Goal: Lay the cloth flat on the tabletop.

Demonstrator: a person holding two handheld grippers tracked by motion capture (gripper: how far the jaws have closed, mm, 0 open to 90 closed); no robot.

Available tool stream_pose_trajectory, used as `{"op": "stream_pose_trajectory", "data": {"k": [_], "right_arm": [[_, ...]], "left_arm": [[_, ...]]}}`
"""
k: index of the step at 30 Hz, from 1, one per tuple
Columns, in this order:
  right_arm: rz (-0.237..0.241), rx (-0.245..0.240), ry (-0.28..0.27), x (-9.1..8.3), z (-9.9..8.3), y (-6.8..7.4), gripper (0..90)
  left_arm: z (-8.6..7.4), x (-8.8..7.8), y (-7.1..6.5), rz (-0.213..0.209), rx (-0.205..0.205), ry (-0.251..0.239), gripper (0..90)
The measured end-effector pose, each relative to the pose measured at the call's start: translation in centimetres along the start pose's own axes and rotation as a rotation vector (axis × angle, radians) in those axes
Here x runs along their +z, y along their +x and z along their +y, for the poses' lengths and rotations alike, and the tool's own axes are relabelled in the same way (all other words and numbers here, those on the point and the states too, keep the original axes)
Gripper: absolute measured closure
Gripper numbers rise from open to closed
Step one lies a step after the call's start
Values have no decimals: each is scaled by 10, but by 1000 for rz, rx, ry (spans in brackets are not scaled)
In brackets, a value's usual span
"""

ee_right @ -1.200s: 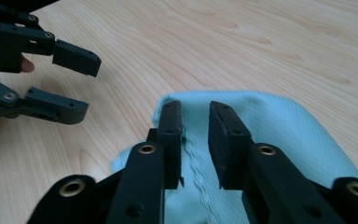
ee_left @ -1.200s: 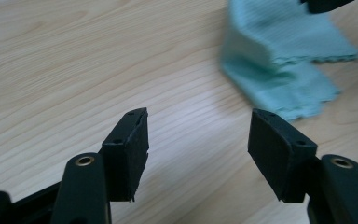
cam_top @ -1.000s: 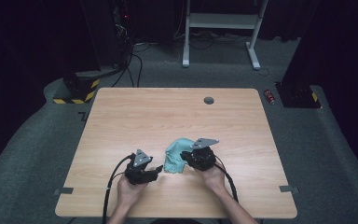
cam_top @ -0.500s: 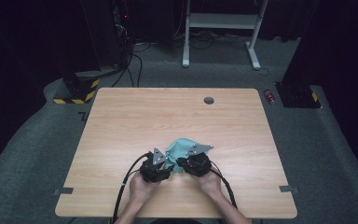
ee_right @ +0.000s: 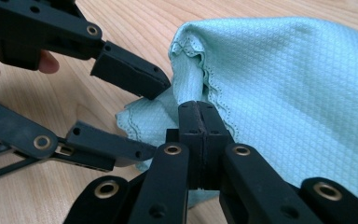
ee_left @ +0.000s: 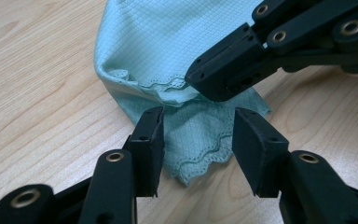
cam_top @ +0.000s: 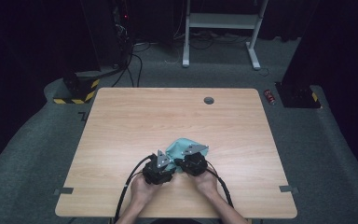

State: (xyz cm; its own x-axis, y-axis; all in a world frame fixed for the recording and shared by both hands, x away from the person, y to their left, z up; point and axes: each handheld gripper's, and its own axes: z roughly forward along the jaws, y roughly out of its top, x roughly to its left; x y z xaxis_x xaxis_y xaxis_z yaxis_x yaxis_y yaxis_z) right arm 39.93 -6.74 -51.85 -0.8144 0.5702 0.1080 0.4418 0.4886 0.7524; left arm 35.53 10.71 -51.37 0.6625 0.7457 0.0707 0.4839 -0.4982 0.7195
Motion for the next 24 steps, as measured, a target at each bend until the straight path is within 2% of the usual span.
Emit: {"op": "stream_pose_trajectory", "data": {"k": [5,10,15,20,24], "right_arm": [[13,3,-16,-3,2,-1,900],[17,3,-23,-5,3,-1,900],[17,3,-26,-6,3,-1,900],[15,7,-32,-8,3,-2,900],[9,6,-33,-9,3,-3,900]], "left_arm": [[0,2,-1,4,15,11,617],[1,3,1,-5,27,9,763],[1,0,2,-11,27,9,853],[0,-5,9,-26,-11,-18,887],[-2,-11,19,-44,-67,-39,889]]}}
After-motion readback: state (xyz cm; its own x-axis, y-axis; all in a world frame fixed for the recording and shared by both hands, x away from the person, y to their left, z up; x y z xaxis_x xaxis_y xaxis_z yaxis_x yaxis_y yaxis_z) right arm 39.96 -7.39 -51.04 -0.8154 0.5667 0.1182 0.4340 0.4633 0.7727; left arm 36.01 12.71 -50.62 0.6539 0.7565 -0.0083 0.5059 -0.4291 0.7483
